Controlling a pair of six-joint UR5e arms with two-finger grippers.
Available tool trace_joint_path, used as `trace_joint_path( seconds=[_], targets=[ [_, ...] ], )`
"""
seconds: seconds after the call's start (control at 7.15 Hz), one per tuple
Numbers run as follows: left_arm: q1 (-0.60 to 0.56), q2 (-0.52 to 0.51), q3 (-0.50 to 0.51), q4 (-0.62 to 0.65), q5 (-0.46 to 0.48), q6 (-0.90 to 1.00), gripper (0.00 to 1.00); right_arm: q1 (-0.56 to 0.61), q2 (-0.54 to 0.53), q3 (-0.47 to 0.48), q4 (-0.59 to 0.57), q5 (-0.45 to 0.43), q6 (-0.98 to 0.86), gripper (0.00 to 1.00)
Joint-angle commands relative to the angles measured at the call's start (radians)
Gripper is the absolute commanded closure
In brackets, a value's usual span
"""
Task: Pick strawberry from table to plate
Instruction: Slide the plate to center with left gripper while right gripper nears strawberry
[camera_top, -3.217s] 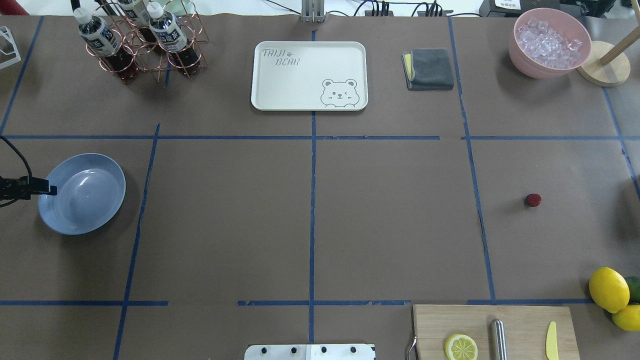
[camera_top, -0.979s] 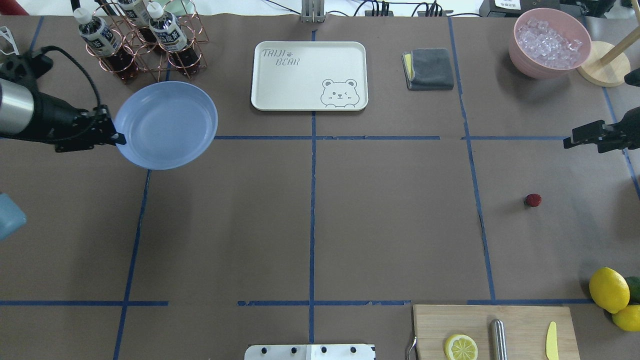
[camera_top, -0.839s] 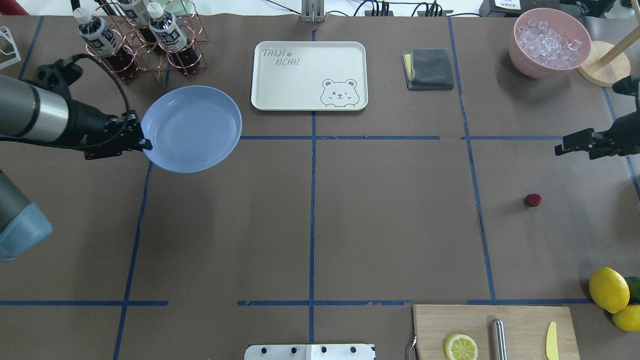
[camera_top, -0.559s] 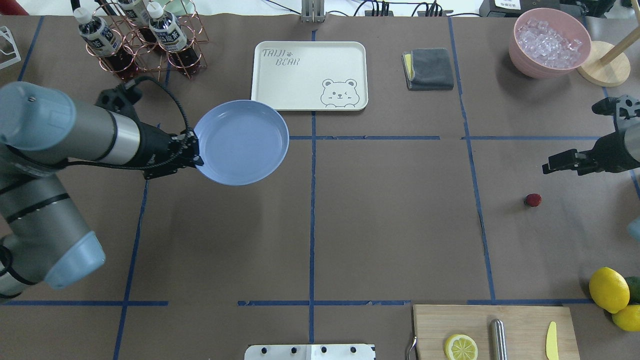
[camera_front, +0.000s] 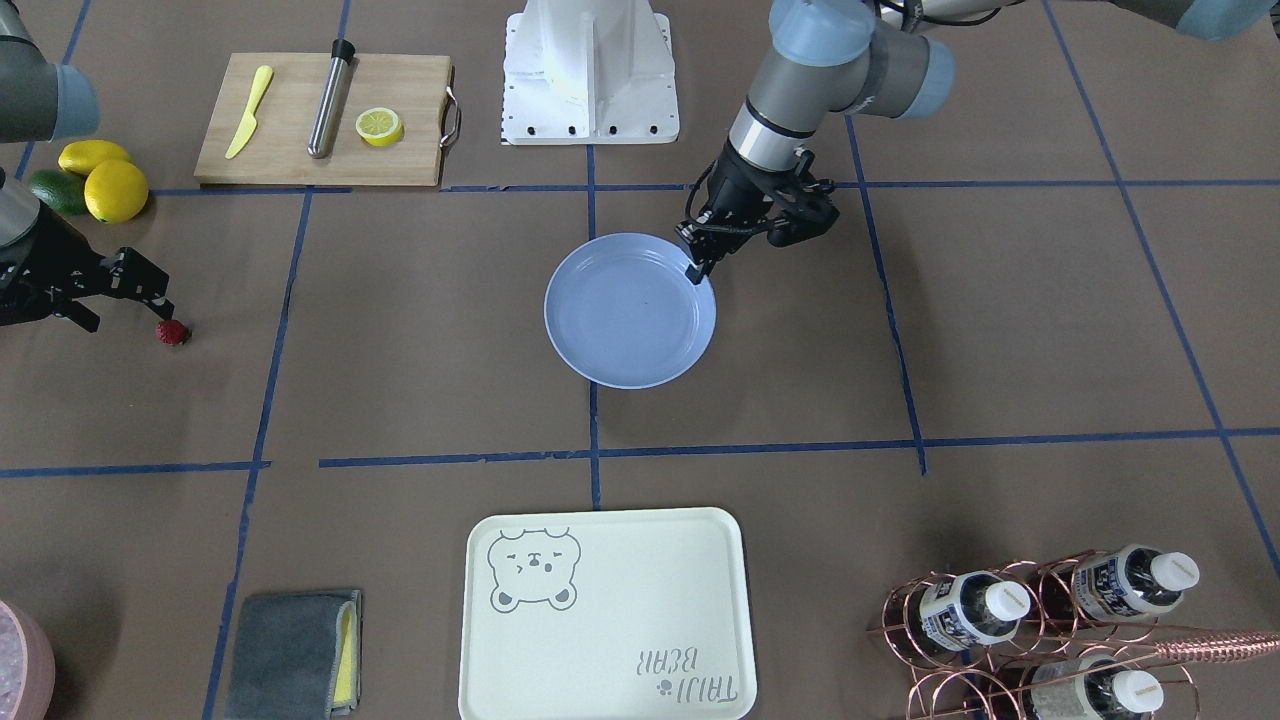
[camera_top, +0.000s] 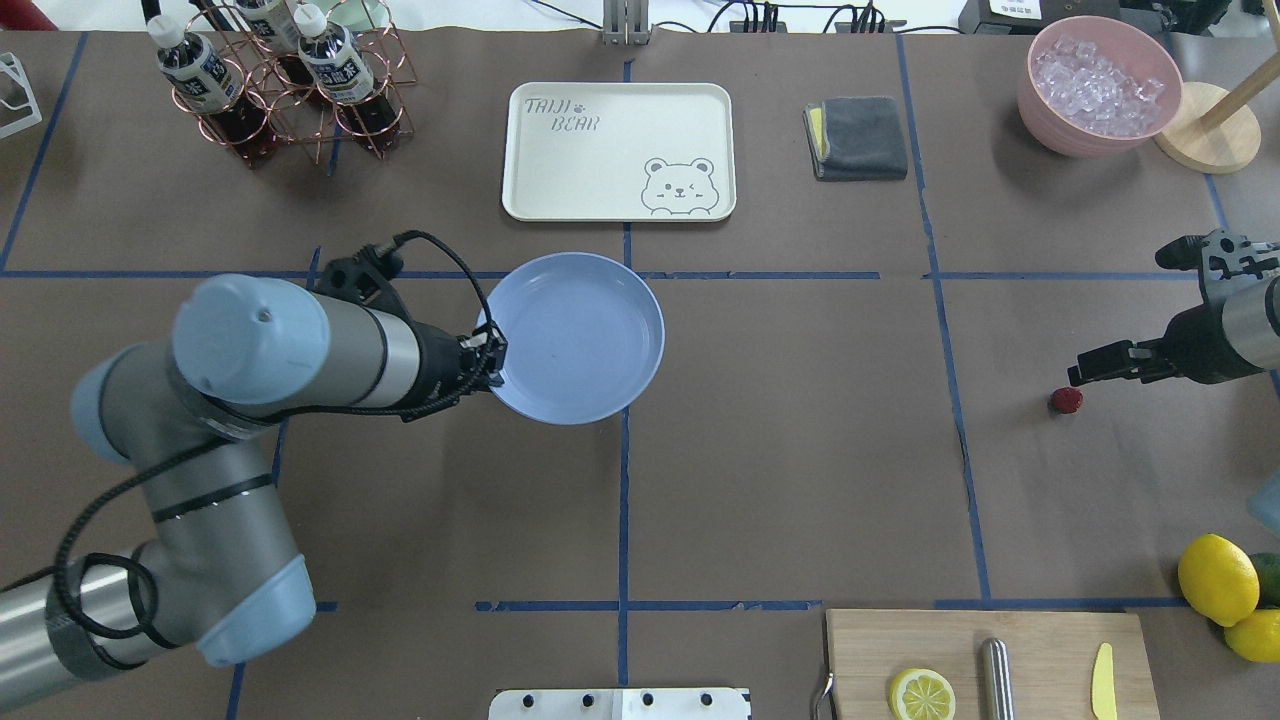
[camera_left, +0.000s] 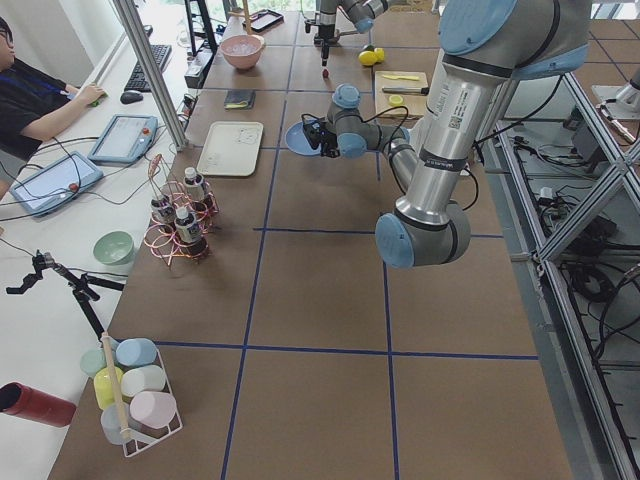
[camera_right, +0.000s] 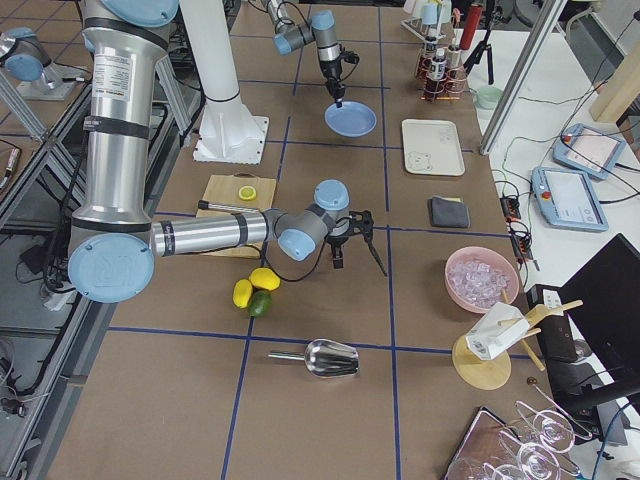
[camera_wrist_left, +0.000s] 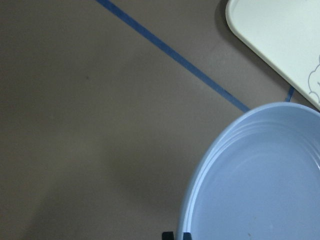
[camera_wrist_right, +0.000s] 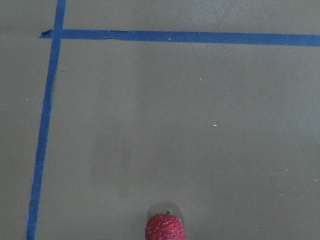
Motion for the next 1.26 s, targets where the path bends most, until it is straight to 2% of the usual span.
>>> trace_joint_path(
  seconds=[0.0,0.14,0.28,0.42,0.7,0.98,1.12],
  targets=[
    [0.079,-0.031,0.063,-0.008,0.069,-0.027,1.00,-0.021,-0.001,0.009,-0.001,-0.007,0.010,0.00],
    [0.082,-0.047,0.080,-0.008,0.068,-0.027,1.00,-0.029,-0.001,0.019,-0.003,-0.007,0.019,0.00],
    [0.082,-0.055,0.072,-0.008,0.066,-0.026,0.88,-0.030,-0.001,0.024,-0.003,-0.007,0.021,0.00],
    [0.082,-0.050,0.060,-0.008,0.066,-0.012,0.01,-0.033,0.002,0.024,-0.003,-0.009,0.021,0.00],
    [0.016,-0.016,-0.002,0.003,0.059,0.108,0.00,-0.079,0.007,0.024,-0.003,-0.061,0.045,0.00],
    [-0.065,0.007,-0.079,0.114,-0.004,0.172,0.00,-0.102,0.009,0.019,-0.003,-0.075,0.054,0.00],
    [-0.094,0.007,-0.098,0.124,-0.007,0.189,0.00,-0.118,0.007,0.012,-0.004,-0.101,0.054,0.00]
  ],
)
